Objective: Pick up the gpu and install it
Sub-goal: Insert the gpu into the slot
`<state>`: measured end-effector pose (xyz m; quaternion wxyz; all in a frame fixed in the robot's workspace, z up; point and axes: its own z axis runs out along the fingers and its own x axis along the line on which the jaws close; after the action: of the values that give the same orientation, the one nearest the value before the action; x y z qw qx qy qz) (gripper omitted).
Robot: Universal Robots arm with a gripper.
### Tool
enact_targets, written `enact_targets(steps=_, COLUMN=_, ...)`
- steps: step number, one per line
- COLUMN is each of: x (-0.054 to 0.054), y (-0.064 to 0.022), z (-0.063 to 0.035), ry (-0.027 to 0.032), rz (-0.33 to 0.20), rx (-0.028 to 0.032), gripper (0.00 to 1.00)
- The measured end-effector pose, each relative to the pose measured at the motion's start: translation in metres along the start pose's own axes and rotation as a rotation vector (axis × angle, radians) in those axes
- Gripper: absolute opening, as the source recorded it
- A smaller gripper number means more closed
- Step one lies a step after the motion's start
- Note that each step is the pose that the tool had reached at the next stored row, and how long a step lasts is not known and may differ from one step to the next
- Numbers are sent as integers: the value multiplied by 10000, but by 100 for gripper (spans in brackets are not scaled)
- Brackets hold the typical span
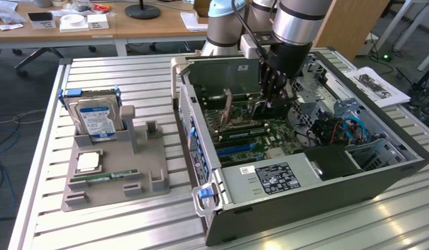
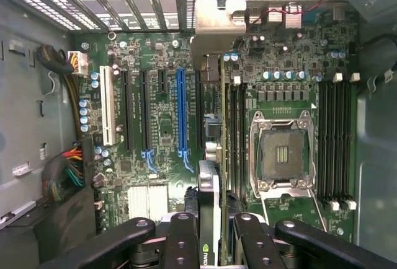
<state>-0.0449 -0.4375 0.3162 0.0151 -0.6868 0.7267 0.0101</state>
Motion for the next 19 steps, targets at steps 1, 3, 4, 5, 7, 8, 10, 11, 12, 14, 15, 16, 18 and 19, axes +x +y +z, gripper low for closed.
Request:
enact_targets(steps=1, x=0, y=2, z=8, ry=-1, rz=-24, rx=0, gripper=27)
enact_targets(steps=3, x=1, y=4, z=21, ry=0, rz=-66, rx=-2, gripper=27)
enact_targets(steps=4, x=1, y=6, z=26, ry=0, rz=-82, rx=-3, gripper=27)
enact_targets(steps=5, x=2, y=6, z=32, ry=0, rz=-96, rx=-3, gripper=27)
enact_targets(steps=7, x=4, y=8, z=44, ry=0, rz=-132, rx=-5, gripper=27)
enact_targets(steps=8, x=6, y=9, z=48, ry=0, rz=-151, rx=-6, gripper=27)
enact_targets(steps=10, x=15, y=11, z=54, ry=1, rz=-189, rx=-7, gripper=27)
enact_targets(steps=11, x=22, y=11, z=55, ry=0, rz=-208, rx=-8, gripper=27)
enact_targets(steps=12, x=32, y=12, z=56, ry=-1, rz=-226, rx=-8, gripper=27)
enact_targets(steps=14, x=51, y=13, z=57, ry=-1, rz=-258, rx=-9, gripper=27)
enact_targets(steps=15, x=59, y=14, z=58, ry=-2, rz=-272, rx=-10, gripper=27)
enact_targets(steps=16, x=64, y=15, z=60, ry=-1, rz=-283, rx=-10, gripper=27)
enact_targets(steps=18, x=67, y=19, z=71, ry=-3, rz=-310, rx=-11, gripper=27)
enact_targets(steps=19, x=68, y=21, z=79, ry=-1, rz=-324, rx=-12, gripper=27)
